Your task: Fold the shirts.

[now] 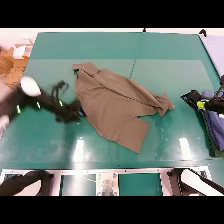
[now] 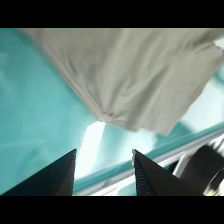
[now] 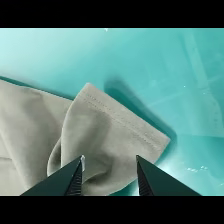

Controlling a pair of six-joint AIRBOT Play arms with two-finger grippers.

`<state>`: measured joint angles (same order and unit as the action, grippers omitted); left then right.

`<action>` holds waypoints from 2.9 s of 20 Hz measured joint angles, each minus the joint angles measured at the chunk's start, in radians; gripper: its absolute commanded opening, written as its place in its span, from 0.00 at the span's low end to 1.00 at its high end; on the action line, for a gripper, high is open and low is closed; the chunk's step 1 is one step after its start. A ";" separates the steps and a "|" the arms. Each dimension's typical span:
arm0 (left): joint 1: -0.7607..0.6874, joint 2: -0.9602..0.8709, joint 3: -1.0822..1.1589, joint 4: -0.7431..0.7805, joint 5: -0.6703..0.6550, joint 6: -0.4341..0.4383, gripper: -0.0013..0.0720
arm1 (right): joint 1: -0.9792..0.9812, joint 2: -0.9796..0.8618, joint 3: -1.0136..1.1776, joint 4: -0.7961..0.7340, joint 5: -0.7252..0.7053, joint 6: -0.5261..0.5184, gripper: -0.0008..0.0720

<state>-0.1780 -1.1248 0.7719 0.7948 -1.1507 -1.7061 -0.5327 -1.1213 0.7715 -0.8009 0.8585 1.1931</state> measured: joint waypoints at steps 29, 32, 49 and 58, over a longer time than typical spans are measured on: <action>-0.097 -0.066 -0.313 -0.452 0.420 0.205 0.05 | -0.006 0.000 0.001 0.053 0.018 -0.027 0.63; 0.142 0.026 -0.309 -0.293 0.281 0.182 0.05 | -0.018 0.000 0.001 0.045 0.052 -0.024 0.63; 0.547 0.093 -0.217 -0.058 0.102 0.308 0.05 | 0.089 -0.010 -0.379 0.018 0.287 0.075 0.56; 0.549 0.093 -0.216 -0.055 0.101 0.330 0.05 | 0.214 -0.024 -0.404 0.087 0.135 0.047 0.04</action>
<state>0.3706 -1.0321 0.5556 0.7399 -1.0500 -1.3762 -0.3183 -1.1454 0.3676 -0.7143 0.9939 1.2400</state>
